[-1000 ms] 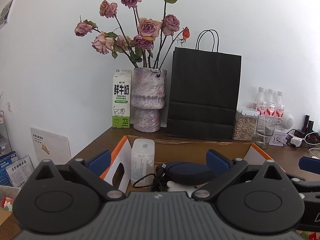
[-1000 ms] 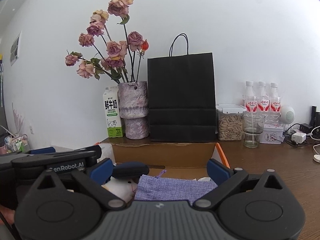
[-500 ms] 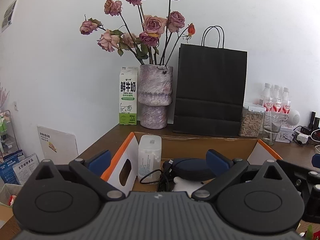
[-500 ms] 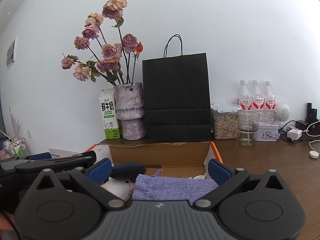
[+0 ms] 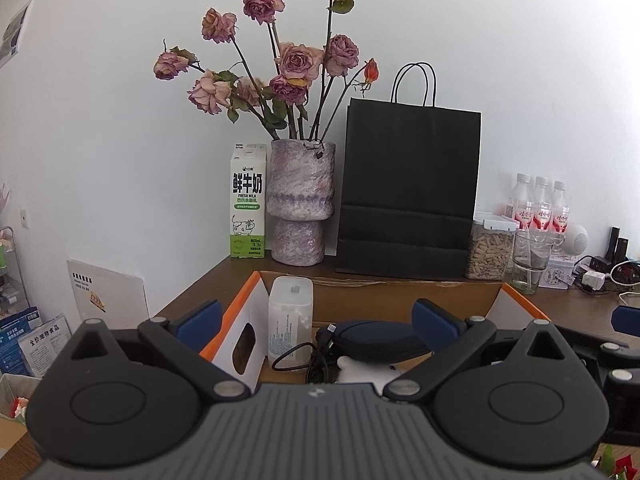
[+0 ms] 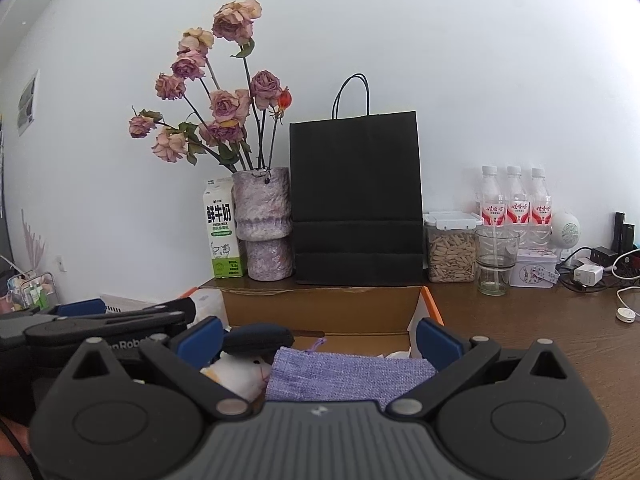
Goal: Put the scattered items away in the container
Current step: 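Carry the pouch and charger into the box and open both grippers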
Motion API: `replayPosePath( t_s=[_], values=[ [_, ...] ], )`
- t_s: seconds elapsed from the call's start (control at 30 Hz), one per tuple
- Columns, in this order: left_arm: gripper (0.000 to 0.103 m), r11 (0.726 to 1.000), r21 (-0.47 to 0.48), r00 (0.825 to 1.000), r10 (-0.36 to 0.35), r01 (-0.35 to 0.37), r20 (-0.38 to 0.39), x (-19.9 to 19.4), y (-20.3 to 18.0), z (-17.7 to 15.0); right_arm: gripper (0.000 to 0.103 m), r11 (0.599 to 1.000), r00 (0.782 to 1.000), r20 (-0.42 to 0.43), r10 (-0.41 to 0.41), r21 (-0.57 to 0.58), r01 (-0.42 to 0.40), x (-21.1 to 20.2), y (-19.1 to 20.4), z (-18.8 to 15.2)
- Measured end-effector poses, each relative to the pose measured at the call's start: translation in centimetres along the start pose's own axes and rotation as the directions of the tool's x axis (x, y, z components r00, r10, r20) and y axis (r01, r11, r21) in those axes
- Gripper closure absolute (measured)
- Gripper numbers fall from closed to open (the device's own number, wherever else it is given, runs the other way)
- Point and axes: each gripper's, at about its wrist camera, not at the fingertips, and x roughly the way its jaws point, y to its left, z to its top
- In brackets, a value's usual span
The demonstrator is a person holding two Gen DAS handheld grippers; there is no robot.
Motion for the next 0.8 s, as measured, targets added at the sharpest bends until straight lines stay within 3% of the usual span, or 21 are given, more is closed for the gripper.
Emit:
replayPosePath(
  t_s=[0.37, 0.57, 0.8],
  values=[
    [0.0, 1.0, 0.026, 0.999, -0.014, 0.013, 0.035, -3.3, 0.3, 1.6, 0.0, 0.999, 1.0, 0.007, 0.03, -0.03, -0.029, -2.2, 1.0, 1.4],
    [0.0, 1.0, -0.005, 1.0, 0.008, -0.008, 0.002, -5.1, 1.7, 1.4, 0.0, 0.997, 1.0, 0.032, 0.001, -0.077, 0.001, -4.5, 2.1, 1.1],
    [0.0, 1.0, -0.018, 1.0, -0.026, 0.026, -0.009, -8.0, 3.0, 0.7, 0.0, 0.995, 0.999, 0.013, -0.036, -0.094, 0.037, -6.9, 2.9, -0.2]
  ],
)
